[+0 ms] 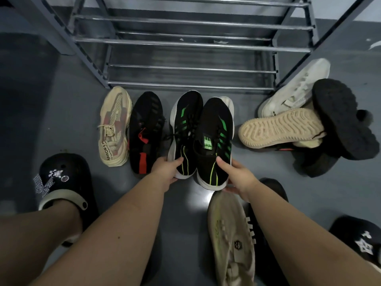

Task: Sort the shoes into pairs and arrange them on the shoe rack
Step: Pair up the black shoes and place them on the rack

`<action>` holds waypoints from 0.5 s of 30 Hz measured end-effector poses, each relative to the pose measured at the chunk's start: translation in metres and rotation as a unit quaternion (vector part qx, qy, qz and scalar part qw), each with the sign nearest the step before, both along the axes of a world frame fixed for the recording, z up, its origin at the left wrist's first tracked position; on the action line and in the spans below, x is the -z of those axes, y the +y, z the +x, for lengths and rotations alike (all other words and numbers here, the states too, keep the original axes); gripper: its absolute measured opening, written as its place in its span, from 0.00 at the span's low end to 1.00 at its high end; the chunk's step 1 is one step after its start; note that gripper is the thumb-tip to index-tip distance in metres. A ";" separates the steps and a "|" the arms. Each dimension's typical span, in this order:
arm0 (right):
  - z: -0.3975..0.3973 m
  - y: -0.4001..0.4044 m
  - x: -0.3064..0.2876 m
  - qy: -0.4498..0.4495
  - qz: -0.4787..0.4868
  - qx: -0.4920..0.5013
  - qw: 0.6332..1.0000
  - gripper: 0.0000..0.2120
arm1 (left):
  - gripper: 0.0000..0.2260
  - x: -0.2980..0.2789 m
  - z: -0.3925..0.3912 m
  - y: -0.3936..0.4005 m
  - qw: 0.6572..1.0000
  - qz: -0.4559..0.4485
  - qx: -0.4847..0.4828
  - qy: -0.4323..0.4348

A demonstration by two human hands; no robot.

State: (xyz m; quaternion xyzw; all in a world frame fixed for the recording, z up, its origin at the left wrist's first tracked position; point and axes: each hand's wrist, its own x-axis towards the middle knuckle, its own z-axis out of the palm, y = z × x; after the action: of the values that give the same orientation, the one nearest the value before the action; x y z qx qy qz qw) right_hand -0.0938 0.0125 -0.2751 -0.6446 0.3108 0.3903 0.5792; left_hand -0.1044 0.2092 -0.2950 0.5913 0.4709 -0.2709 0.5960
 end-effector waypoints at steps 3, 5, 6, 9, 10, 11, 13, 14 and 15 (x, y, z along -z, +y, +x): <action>-0.005 0.002 -0.007 -0.019 0.007 0.011 1.000 0.22 | 0.13 -0.011 -0.003 -0.002 0.999 -0.031 -0.002 -0.020; -0.007 0.003 -0.014 -0.025 0.030 0.045 0.998 0.23 | 0.08 -0.022 -0.005 -0.004 0.998 -0.060 -0.012 -0.026; -0.008 0.004 -0.019 -0.024 0.041 0.064 0.997 0.23 | 0.08 -0.028 -0.005 -0.005 0.997 -0.071 -0.018 -0.031; -0.010 0.005 -0.034 -0.022 0.058 0.085 0.994 0.16 | 0.12 -0.043 -0.010 -0.005 0.994 -0.095 -0.025 -0.051; -0.012 0.005 -0.040 -0.023 0.060 0.081 0.995 0.13 | 0.13 -0.049 -0.014 -0.004 0.993 -0.102 -0.028 -0.057; -0.015 0.006 -0.044 -0.024 0.065 0.080 0.994 0.09 | 0.14 -0.054 -0.018 -0.002 0.992 -0.108 -0.032 -0.061; -0.024 0.008 -0.054 -0.028 0.083 0.089 0.992 0.05 | 0.13 -0.065 -0.030 0.004 0.990 -0.118 -0.034 -0.068; -0.030 0.009 -0.058 -0.031 0.089 0.090 0.992 0.04 | 0.13 -0.069 -0.038 0.008 0.989 -0.122 -0.036 -0.070; -0.037 0.010 -0.064 -0.035 0.089 0.087 0.992 0.05 | 0.12 -0.074 -0.046 0.013 0.989 -0.126 -0.040 -0.071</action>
State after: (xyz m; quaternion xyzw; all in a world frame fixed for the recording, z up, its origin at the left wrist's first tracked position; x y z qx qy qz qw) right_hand -0.1304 0.0226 -0.2114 -0.5746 0.3094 0.3421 0.6760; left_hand -0.1509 0.2217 -0.2212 0.5096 0.4128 -0.2617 0.7081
